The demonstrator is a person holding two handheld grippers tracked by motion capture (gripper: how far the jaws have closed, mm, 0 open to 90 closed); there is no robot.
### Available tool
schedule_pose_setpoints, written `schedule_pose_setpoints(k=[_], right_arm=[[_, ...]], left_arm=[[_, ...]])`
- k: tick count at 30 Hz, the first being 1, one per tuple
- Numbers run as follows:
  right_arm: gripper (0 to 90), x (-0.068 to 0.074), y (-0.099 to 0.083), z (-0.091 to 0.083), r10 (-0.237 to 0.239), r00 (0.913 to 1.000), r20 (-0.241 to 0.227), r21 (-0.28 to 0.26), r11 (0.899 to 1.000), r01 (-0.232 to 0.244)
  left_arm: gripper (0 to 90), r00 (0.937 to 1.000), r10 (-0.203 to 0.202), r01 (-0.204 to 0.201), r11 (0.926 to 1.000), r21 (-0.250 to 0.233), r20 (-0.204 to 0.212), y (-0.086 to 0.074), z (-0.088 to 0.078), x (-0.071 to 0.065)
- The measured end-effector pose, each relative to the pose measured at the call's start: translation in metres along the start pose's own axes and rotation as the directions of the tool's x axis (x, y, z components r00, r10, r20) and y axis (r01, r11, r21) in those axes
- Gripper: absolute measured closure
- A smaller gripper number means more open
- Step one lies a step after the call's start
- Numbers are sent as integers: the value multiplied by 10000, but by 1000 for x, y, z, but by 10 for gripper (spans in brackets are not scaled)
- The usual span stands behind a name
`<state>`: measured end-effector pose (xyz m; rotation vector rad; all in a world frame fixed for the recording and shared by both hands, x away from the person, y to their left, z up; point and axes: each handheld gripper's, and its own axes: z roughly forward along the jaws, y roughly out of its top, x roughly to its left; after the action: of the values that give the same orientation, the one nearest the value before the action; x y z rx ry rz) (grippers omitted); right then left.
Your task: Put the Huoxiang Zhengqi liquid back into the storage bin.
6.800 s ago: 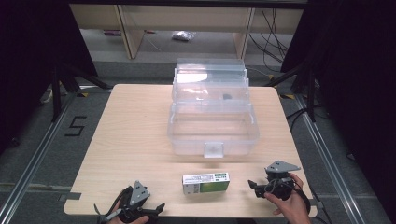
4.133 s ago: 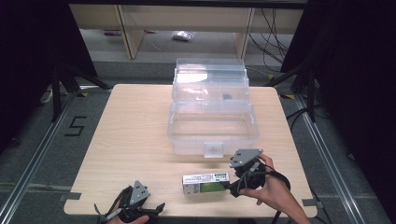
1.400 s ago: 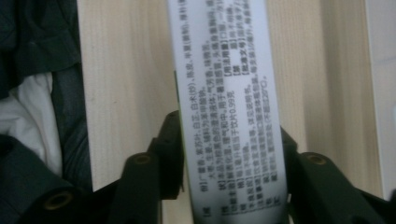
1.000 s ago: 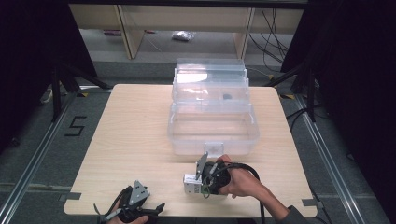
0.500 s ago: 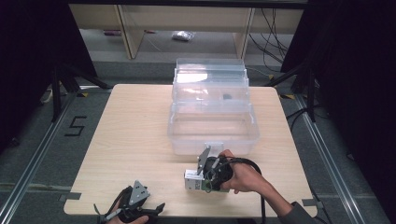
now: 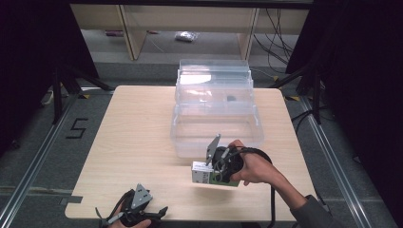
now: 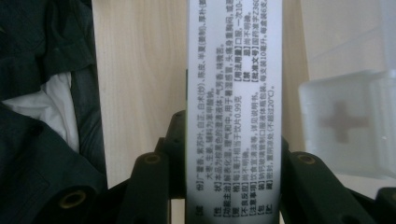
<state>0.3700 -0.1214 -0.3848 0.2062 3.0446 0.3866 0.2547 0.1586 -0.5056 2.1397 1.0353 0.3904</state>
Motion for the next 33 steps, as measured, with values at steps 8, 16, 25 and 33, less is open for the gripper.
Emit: schedule_pose_setpoints(k=[8,16,25,33], right_arm=[[650,-12,-4,-27,348,9994,57,-87,9994,-348],[650,-25,-10,-50,468,9988,171,-289,9985,-463],[651,-39,-15,-64,696,9971,297,-364,9970,-685],[651,-53,-19,-72,980,9944,407,-380,9946,-965]], left_arm=[[149,10000,-43,43,10000,25,14,0,0,0],[149,9999,-67,66,9999,-123,-95,-1,1,0],[148,9999,-89,87,9999,-128,-140,-1,1,0],[148,9997,-207,204,9996,-209,-121,-1,2,-1]])
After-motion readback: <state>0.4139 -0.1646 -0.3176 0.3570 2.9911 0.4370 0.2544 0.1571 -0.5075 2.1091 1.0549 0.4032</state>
